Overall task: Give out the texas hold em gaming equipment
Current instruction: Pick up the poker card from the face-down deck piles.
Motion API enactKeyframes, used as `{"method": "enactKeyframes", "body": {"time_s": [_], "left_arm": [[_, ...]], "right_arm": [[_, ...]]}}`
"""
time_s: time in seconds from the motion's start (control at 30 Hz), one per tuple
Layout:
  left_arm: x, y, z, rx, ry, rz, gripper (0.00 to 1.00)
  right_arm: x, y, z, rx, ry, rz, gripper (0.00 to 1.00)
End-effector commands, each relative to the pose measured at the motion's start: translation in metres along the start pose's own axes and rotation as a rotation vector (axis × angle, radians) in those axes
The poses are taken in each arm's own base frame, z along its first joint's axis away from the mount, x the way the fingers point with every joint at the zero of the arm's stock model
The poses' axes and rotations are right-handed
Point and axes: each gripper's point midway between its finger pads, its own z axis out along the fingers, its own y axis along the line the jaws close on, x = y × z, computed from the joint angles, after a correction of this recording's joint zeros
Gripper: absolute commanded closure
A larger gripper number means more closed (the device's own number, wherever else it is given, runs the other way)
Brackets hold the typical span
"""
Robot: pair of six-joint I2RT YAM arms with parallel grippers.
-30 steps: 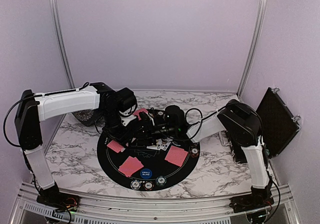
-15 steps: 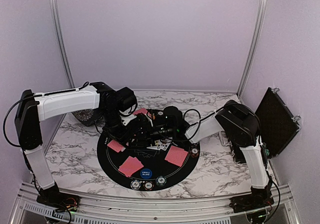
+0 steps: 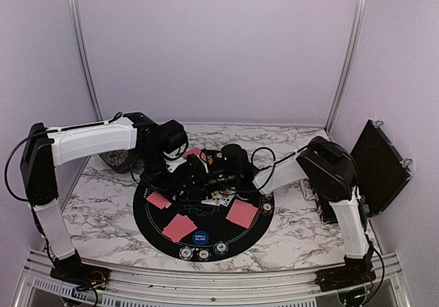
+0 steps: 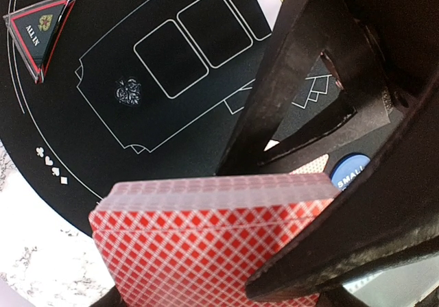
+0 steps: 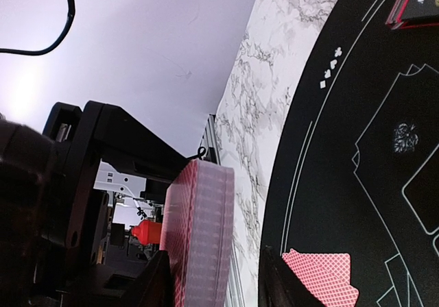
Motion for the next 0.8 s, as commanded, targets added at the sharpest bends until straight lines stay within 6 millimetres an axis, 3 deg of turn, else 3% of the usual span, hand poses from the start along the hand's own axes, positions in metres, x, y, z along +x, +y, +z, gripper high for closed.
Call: {"method": "enactKeyframes", "body": {"time_s": [0.0,0.77], "left_arm": [[-0.001,-0.003,-0.013,0.010,-0.017,-0.004,0.43],[0.000,-0.002,-0.011,0.007,-0.012,-0.002,0.43]], "right_arm": [[-0.007,-0.006,-0.006,0.050,-0.029,0.002,0.58],[-0.017,0.018,-0.023,0.006,-0.070,-0.029,0.59]]}}
